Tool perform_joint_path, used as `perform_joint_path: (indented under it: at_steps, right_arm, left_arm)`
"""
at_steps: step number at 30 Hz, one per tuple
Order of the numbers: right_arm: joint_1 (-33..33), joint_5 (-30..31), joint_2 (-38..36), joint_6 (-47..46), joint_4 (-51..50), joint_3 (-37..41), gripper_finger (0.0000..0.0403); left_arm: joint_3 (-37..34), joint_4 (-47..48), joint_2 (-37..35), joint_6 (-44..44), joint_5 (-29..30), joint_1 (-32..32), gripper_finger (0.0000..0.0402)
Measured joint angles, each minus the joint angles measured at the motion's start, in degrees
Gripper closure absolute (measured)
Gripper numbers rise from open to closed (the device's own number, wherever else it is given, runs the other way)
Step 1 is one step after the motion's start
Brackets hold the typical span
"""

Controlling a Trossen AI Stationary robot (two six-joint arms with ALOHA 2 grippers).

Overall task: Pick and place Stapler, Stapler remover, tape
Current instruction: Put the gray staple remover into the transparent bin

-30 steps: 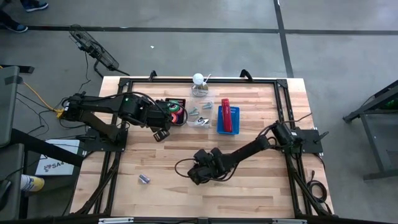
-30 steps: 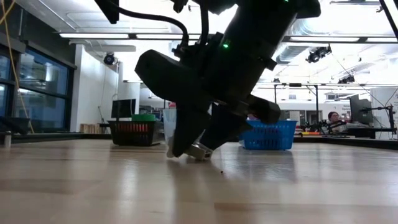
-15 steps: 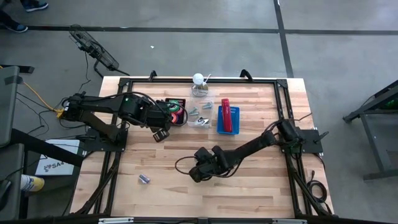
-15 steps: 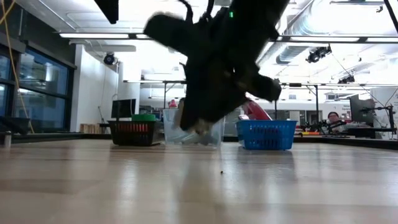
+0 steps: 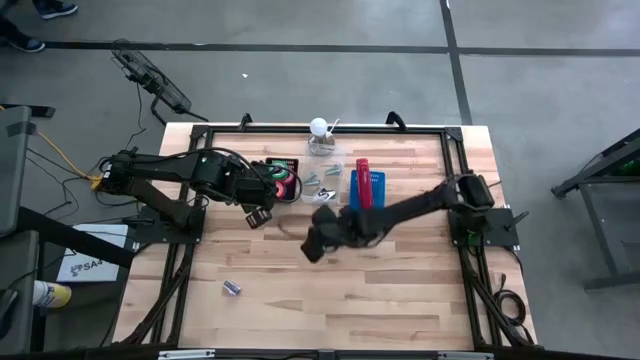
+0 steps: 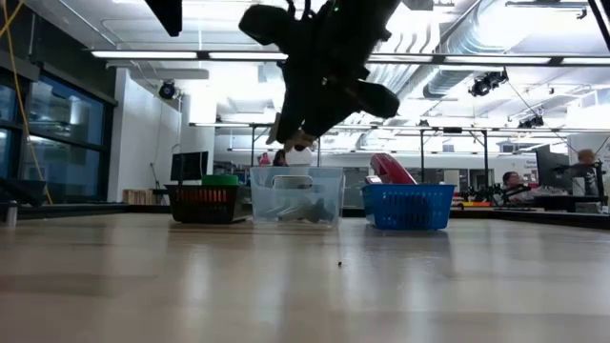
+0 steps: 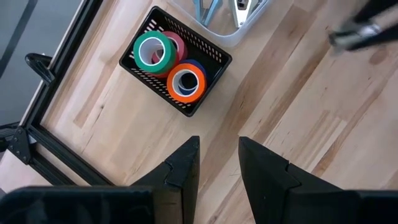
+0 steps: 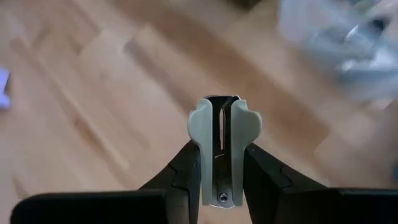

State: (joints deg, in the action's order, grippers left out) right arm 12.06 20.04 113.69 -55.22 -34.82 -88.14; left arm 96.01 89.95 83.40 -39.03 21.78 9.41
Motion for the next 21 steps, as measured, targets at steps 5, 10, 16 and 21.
perform_joint_path:
  at_steps: [5, 10, 16, 21]
  right_arm:
    - [-5.8, -2.3, -1.0, 2.4, -0.2, 0.0, 0.0325]
    - [-11.0, -4.8, -1.3, 6.2, -0.1, 0.0, 0.0325]
    - [-16.1, -8.0, -1.3, 15.4, -0.1, -0.1, 0.0325]
    - [-19.2, -10.0, -1.3, 27.4, -0.1, -0.1, 0.0325]
  left_arm:
    - [0.0, -0.1, 0.0, -0.2, 0.0, 0.0, 0.0294]
    - [0.0, -0.5, 0.0, -0.2, 0.2, 0.0, 0.0294]
    - [0.0, -0.4, 0.0, -0.2, -0.2, 0.0, 0.0294]
    - [0.0, -0.4, 0.0, 1.0, -0.3, 0.0, 0.0294]
